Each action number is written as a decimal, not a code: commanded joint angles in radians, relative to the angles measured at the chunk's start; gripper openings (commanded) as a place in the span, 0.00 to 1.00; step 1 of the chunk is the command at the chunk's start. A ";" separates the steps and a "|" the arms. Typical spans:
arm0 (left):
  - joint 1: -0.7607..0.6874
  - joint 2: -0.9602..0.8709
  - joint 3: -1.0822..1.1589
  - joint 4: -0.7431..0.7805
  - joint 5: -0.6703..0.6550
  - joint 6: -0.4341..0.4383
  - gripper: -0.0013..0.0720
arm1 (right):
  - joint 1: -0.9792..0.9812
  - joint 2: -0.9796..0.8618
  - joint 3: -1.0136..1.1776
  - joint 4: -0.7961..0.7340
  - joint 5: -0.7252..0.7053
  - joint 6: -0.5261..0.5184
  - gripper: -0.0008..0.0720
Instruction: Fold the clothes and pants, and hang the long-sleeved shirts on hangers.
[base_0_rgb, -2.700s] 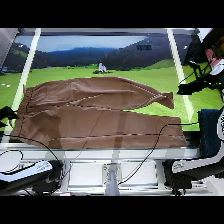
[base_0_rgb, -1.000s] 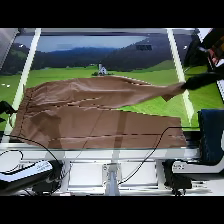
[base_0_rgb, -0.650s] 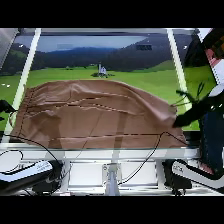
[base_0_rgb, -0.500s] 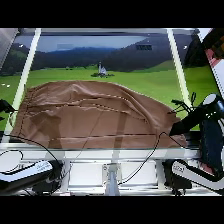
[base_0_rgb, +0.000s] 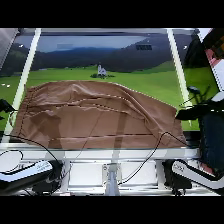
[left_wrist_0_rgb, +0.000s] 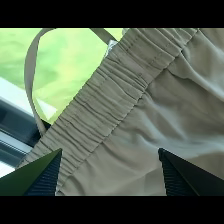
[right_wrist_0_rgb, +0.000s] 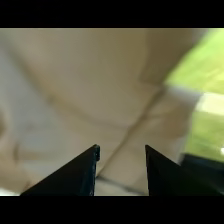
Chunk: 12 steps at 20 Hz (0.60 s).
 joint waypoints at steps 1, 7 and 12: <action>0.000 0.000 0.001 0.000 0.012 0.000 0.96 | -0.186 -0.046 0.051 0.160 -0.099 0.053 0.43; 0.000 0.000 0.001 -0.033 -0.001 0.000 0.96 | -0.231 -0.277 0.052 0.441 -0.089 -0.063 0.64; -0.003 0.000 0.001 -0.046 -0.001 0.000 0.96 | -0.132 -0.380 0.053 0.468 -0.159 -0.094 0.64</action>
